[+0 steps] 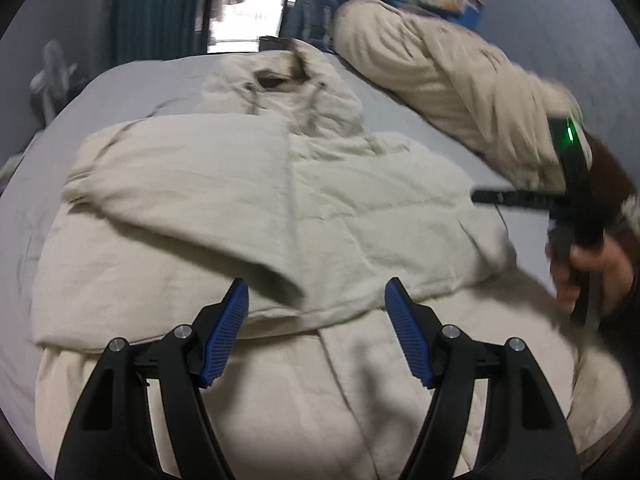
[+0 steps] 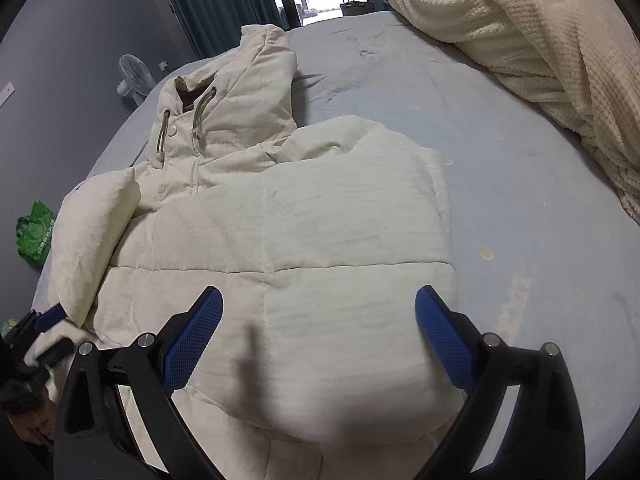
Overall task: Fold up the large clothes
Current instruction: 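Fold the sleeve with the left tool across the jacket front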
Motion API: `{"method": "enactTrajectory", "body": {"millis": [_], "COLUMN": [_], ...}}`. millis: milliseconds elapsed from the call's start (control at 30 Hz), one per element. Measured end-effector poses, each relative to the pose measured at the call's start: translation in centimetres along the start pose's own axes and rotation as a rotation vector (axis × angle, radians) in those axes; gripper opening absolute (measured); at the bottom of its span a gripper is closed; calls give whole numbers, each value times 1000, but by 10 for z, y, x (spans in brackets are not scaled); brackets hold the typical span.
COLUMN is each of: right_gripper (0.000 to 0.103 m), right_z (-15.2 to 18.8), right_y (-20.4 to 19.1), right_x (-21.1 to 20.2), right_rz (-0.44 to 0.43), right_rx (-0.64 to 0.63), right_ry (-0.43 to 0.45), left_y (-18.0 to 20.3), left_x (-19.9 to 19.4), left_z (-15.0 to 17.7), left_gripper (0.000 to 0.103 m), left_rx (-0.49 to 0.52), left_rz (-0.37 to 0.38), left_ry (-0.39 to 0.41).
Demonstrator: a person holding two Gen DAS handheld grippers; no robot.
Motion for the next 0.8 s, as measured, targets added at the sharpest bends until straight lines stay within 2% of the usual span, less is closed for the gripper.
{"method": "enactTrajectory", "body": {"millis": [233,333,400,467,500,533,567,667,800], "right_gripper": [93,93,93,93,93,93,93,93,94], "right_z": [0,1,1,0,-1,-1,-2,-3,-6], "right_y": [-2,-4,-3,-2,-1,0,1,4,5], "right_x": [-1,-4,-6,-8,-9,-10,-11,-13,-17], "right_rz": [-11,-16,-19,-29,-41,-48,-51,-62,-100], "right_rx": [-2,-3,1,16,31,43,49,70,113], "right_ry": [2,5,9,11,10,10,11,14,14], "left_y": [-49,-72,-81,-88,-89,-89,-86,-70,-35], "left_x": [-23,-18,-13,-9,-7,-7,-7,-7,-2], "left_z": [-25,-36,-39,-40,-41,-43,-46,-52,-56], "left_gripper": [67,66,53,32,27,18,15,11,10], "left_rx": [-171,-260,-277,-295,-300,-292,-265,-184,-55], "left_rz": [-5,39,42,56,68,66,56,42,43], "left_ry": [116,157,159,156,158,163,168,180,174]}}
Point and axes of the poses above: each gripper's, at about its wrist camera, not at the fingertips, and x roughly the way its jaws point, y to its right, z to its underside, the point moved 9 cm from there along x, roughly the way its jaws point, and after that the axes turned 14 degrees about z, right-handed, at the moved point
